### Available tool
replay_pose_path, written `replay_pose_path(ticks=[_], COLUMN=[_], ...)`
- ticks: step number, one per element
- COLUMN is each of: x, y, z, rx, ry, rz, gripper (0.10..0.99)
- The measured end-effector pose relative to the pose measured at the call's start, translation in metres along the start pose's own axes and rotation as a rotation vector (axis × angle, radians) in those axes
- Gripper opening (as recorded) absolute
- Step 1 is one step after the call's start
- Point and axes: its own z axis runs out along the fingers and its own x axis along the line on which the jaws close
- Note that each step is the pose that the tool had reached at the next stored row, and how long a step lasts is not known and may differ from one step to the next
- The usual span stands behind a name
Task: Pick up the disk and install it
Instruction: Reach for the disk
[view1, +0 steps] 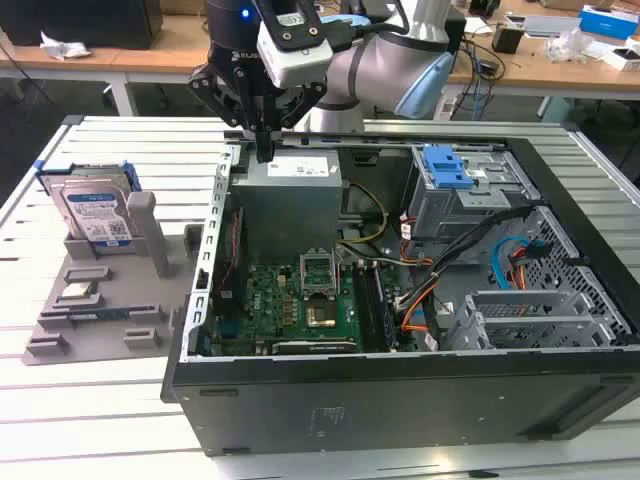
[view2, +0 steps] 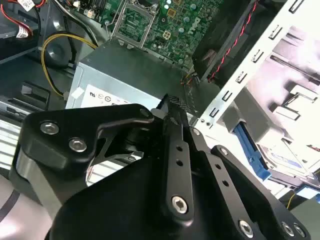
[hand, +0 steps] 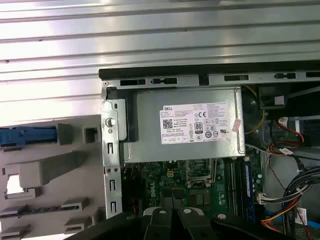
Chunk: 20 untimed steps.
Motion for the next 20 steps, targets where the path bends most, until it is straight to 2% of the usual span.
replay_pose_path(ticks=[3, 20], x=[0.0102, 0.0264], y=[-0.0008, -0.002], z=[-0.0003, -0.0007], rx=[0.0, 0.0], ry=[0.0, 0.0], rz=[0.0, 0.0], gripper=[0.102, 0.102])
